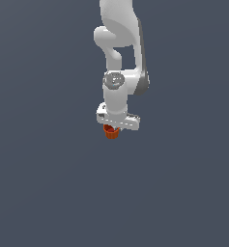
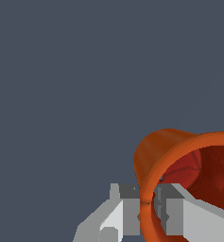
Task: Pick up the object and move it to a goal position.
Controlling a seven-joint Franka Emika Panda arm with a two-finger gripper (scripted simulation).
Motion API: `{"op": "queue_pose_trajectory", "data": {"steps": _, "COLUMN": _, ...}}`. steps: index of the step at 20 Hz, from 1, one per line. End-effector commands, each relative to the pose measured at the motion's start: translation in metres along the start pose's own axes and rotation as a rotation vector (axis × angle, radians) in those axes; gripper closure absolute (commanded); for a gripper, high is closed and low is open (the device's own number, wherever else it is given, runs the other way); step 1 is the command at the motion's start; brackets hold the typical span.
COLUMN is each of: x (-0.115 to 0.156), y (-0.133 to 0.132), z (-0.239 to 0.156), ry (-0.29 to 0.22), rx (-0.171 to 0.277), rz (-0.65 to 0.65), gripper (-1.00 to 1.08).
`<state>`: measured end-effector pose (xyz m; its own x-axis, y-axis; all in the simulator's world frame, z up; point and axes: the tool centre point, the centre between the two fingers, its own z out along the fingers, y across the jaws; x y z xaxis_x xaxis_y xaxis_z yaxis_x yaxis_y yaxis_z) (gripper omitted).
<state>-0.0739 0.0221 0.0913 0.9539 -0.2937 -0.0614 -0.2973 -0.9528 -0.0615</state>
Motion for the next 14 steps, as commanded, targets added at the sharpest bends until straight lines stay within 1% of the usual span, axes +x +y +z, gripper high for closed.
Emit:
{"op": "queue_pose_trajectory", "data": {"steps": 1, "x": -0.002, "y": -0.004, "z": -0.014, "ry": 0.002, "rx": 0.001, "rz": 0.000, "gripper": 1.08}}
{"op": "queue_pose_trajectory", "data": {"steps": 7, "x": -0.010, "y": -0.018, "z": -0.060, "ry": 0.003, "rx": 0.000, "rz": 0.000, "gripper": 1.08}}
{"op": "queue_pose_trajectory", "data": {"steps": 14, "x": -0.022, "y": -0.039, "z": -0.133, "ry": 0.003, "rx": -0.001, "rz": 0.000, "gripper": 1.08}}
